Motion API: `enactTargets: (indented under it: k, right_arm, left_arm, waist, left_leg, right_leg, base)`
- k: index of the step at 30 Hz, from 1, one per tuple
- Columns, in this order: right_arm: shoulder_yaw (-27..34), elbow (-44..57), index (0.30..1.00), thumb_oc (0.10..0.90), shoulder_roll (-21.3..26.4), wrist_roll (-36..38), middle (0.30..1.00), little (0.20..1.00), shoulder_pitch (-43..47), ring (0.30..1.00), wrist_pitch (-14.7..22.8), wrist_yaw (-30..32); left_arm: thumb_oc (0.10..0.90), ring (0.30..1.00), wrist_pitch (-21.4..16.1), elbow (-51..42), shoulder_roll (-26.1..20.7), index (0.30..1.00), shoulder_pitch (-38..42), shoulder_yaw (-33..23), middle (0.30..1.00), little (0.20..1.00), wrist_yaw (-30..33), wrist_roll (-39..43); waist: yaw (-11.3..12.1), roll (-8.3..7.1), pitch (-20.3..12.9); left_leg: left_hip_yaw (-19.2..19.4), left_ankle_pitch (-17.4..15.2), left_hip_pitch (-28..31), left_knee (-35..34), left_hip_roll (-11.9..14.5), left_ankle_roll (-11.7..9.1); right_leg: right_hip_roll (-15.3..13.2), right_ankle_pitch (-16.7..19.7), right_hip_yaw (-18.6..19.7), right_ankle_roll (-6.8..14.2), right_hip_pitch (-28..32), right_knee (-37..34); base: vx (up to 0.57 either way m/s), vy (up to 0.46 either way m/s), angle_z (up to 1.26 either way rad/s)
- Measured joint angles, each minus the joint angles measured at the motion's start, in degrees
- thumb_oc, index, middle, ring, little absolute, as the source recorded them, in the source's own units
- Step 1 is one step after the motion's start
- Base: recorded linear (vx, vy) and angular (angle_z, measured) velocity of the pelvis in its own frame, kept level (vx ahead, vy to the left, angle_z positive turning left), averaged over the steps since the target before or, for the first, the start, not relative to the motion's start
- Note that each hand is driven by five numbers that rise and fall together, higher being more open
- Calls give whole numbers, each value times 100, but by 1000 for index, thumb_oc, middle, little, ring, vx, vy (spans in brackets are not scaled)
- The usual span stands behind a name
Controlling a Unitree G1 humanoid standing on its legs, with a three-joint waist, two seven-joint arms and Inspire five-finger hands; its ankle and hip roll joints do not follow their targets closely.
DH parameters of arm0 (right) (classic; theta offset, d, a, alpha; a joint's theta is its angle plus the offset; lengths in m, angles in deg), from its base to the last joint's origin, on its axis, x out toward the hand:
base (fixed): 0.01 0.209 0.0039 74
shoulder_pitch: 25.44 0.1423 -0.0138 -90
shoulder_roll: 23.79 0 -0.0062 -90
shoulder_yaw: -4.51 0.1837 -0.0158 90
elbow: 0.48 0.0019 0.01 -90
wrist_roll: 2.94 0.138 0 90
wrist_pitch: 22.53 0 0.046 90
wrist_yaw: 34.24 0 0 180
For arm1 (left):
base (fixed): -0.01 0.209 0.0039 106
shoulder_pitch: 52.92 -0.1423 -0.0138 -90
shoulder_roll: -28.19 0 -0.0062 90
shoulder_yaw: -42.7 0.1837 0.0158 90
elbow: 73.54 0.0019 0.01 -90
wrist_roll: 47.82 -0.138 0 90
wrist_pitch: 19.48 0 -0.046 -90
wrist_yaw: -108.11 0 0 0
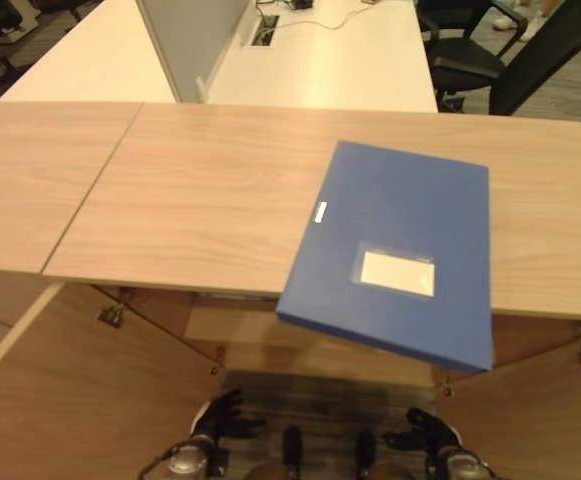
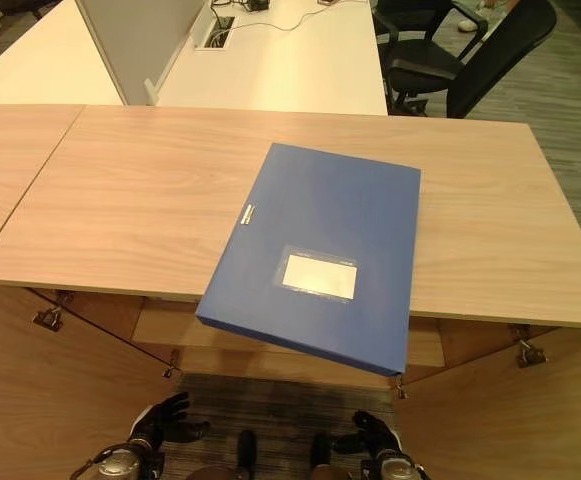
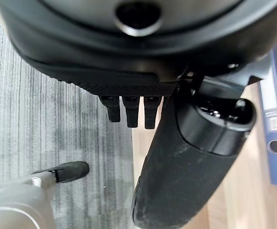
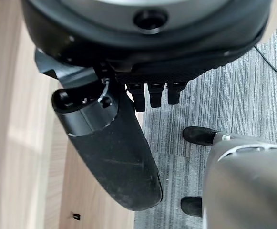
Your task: Put the empty folder in the office cabinet
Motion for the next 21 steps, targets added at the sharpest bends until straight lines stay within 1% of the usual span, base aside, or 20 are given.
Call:
enactTargets:
  k: [2,3,4,5,6,7,8,9,10,11,12,13,14,15,16,17,18,19,21]
  right_arm:
    - [1,1,900,800,1,0,900,900,25,900,-13,6]
    - [0,-14,900,800,5,0,900,900,40,900,-30,20]
    - [-1,-33,900,800,4,0,900,900,45,900,-37,34]
    - [-28,-36,900,800,4,-1,900,900,59,900,-43,35]
    - [-41,-41,900,800,2,-3,900,900,63,900,-45,34]
    - [-48,-44,900,800,0,-3,900,900,76,900,-46,28]
    - [-47,-45,900,800,-14,-4,900,900,82,900,-53,19]
    - [-47,-37,900,800,-38,-4,900,900,28,900,-53,6]
    - [-53,-23,900,800,-67,-5,900,900,67,900,-43,-15]
    - [-54,-15,900,800,-81,-5,900,900,89,900,-28,-22]
    - [-53,-22,900,800,-88,-7,900,900,137,900,-33,-35]
    - [-63,-19,900,800,-63,-62,900,900,188,900,-61,-49]
    - [-66,-18,900,800,-49,-109,900,900,200,900,-56,-52]
    - [-116,-17,900,800,-36,-131,900,900,188,900,-55,-54]
    - [-144,-17,900,800,-36,-158,900,900,188,900,-55,-56]
    - [-180,-29,900,800,3,-171,900,900,168,900,-58,-62]
    - [-179,-25,900,800,45,-171,900,900,89,900,-63,-61]
    - [-182,-24,900,800,139,-180,900,900,-106,900,-96,-61]
    - [-189,-19,900,800,203,-182,900,900,-323,900,-100,-62]
  left_arm:
    - [800,900,7,5,-1,900,61,15,900,900,-3,1]
    - [800,900,6,5,0,900,96,43,900,900,-7,1]
    - [800,900,4,-5,3,900,91,40,900,900,-2,0]
    - [800,900,-5,11,23,900,66,-14,900,900,5,1]
    - [800,900,-11,9,6,900,67,-8,900,900,-2,1]
    - [800,900,-10,23,0,900,64,-11,900,900,-2,2]
    - [800,900,-5,39,-12,900,24,-16,900,900,2,3]
    - [800,900,-2,25,-40,900,-53,-10,900,900,-2,4]
    - [800,900,-1,-3,-97,900,-148,-1,900,900,-4,3]
    - [800,900,12,-3,-140,900,-154,7,900,900,-14,3]
    - [800,900,20,-6,-170,900,-164,5,900,900,-18,4]
    - [800,900,32,-112,-163,900,-261,5,900,900,-6,4]
    - [800,900,28,-130,-156,900,-318,11,900,900,-16,4]
    - [800,900,27,-127,-155,900,-373,14,900,900,-23,3]
    - [800,900,28,-124,-157,900,-396,-3,900,900,-19,4]
    - [800,900,37,-80,-99,900,-397,-9,900,900,-8,4]
    - [800,900,48,-74,-55,900,-409,9,900,900,-27,3]
    - [800,900,47,-58,64,900,-427,21,900,900,-25,4]
    - [800,900,45,-60,149,900,-503,24,900,900,-23,5]
  waist:
    - [3,-45,6]
    - [7,-47,5]
    - [33,-13,9]
    - [110,108,-5]
    - [213,178,-51]
    - [279,183,-54]
    - [436,154,-73]
    - [566,100,-148]
    - [566,32,-219]
    - [564,-25,-235]
    - [604,-103,-254]
    - [676,-98,-297]
    - [652,-66,-356]
    - [638,-75,-442]
    - [640,-123,-498]
    - [622,-73,-564]
    - [600,-24,-614]
    - [597,78,-692]
    - [591,105,-760]
  left_leg:
    - [20,66,-18,2,-9,84]
    - [38,134,-28,6,16,147]
    - [78,98,-38,3,89,246]
    - [136,153,-132,2,229,322]
    - [235,245,-221,25,338,367]
    - [265,272,-250,28,361,360]
    - [372,321,-239,29,386,293]
    - [466,286,-258,28,367,296]
    - [493,306,-329,28,337,253]
    - [493,366,-371,28,301,169]
    - [533,392,-422,28,271,54]
    - [652,512,-437,25,337,-150]
    - [668,528,-472,23,409,-220]
    - [682,586,-529,22,484,-305]
    - [726,619,-562,21,504,-352]
    - [705,661,-622,11,598,-422]
    - [641,645,-666,0,679,-443]
    - [565,703,-684,1,829,-513]
    - [513,743,-688,5,957,-560]
  right_leg:
    - [-24,15,-2,22,-108,186]
    - [-35,66,-21,103,-175,309]
    - [-43,39,-149,167,-225,372]
    - [-247,-238,-300,214,-275,989]
    - [-407,-435,-296,335,-220,1388]
    - [-518,-537,-292,382,-141,1645]
    - [-722,-653,-233,498,134,1792]
    - [-803,-615,-143,608,334,1460]
    - [-883,-459,-125,689,597,977]
    - [-912,-236,-125,719,790,702]
    - [-927,-183,-150,830,964,314]
    - [-830,-280,-177,845,1155,-197]
    - [-760,-359,-188,836,1151,-268]
    - [-696,-476,-184,753,1153,-411]
    - [-663,-580,-165,677,1154,-528]
    - [-539,-550,-168,591,1172,-646]
    - [-459,-535,-188,536,1127,-642]
    - [-266,-538,-185,473,1131,-645]
    - [-126,-535,-169,400,1136,-657]
  base:
    - [-178,60,-1]
    - [-160,22,-5]
    - [-149,-1,-16]
    - [-121,-16,-30]
    - [-118,-81,-29]
    - [-98,-99,-37]
    - [-114,-128,-55]
    - [-61,-64,-61]
    - [-86,-126,-39]
    - [-56,-88,-12]
    - [-100,-205,-25]
    - [-55,-170,-34]
    - [-66,-196,-35]
    - [-25,-82,-21]
    - [-35,-86,-14]
    - [-47,-114,-7]
    - [-77,-175,7]
    - [-77,-161,7]
    - [-100,-185,2]
